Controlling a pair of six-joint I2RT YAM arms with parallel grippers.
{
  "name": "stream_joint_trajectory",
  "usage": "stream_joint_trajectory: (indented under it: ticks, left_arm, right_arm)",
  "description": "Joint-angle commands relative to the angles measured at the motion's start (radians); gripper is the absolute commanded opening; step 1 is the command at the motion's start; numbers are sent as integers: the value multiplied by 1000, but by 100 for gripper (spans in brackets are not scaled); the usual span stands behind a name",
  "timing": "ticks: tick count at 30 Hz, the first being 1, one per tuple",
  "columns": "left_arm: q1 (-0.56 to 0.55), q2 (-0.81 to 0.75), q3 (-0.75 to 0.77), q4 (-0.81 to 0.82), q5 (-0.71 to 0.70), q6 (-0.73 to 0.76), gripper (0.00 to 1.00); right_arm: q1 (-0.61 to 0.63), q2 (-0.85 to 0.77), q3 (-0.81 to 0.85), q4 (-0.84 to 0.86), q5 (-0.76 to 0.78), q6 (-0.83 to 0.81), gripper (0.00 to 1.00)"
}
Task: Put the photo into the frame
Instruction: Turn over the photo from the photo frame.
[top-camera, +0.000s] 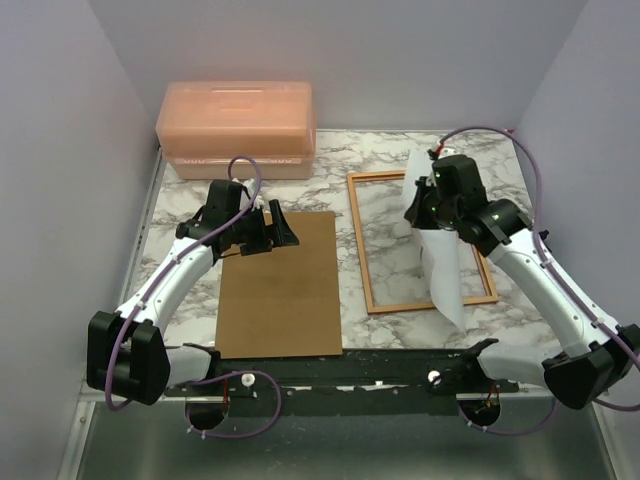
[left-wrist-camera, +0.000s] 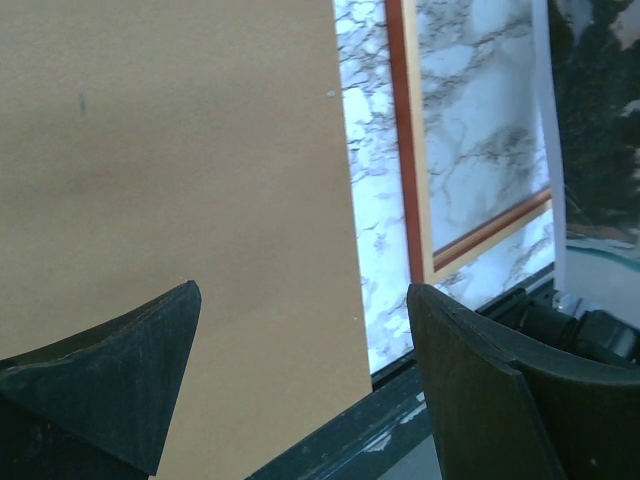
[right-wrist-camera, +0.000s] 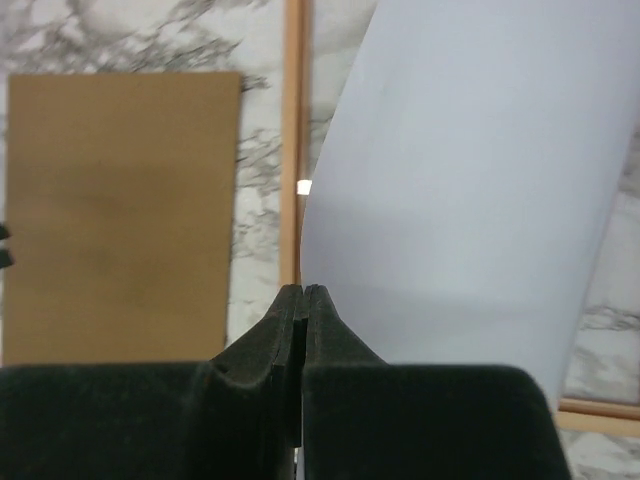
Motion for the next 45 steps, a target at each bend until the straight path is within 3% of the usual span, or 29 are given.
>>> stream_joint_trajectory:
  ticks: [1,10,14,20,24,31,40,45]
  left_arm:
    - [-8,-22,-2,83,93,-53,87]
    - [-9,-19,-47,152,147,-109,89]
    - [-9,0,-83,193,165,-125,90]
    - [-10,70,-166,328,237,-188,91]
    - [-32,124,-185,382,252,-204,88]
    - [-96,264,-183,487,270,-245,83]
    - [-171,414,-163,623,280,-300,80]
    - [-182,452,-153,612,246,-302,79]
  right_arm:
    - [123,25,-49,165,-109,68,1]
    - [220,98,-273,506,-206,243,1]
    - [253,176,-288,556,-241,257,9]
    - [259,183,-349,653,-314,297,61]
    - [258,153,-366,646,-288,316,76]
    - [217,121,-393,508,-182,314,80]
    - [-48,41,-622,490,-320,320,80]
    - [-110,27,-652,398,-210,302,83]
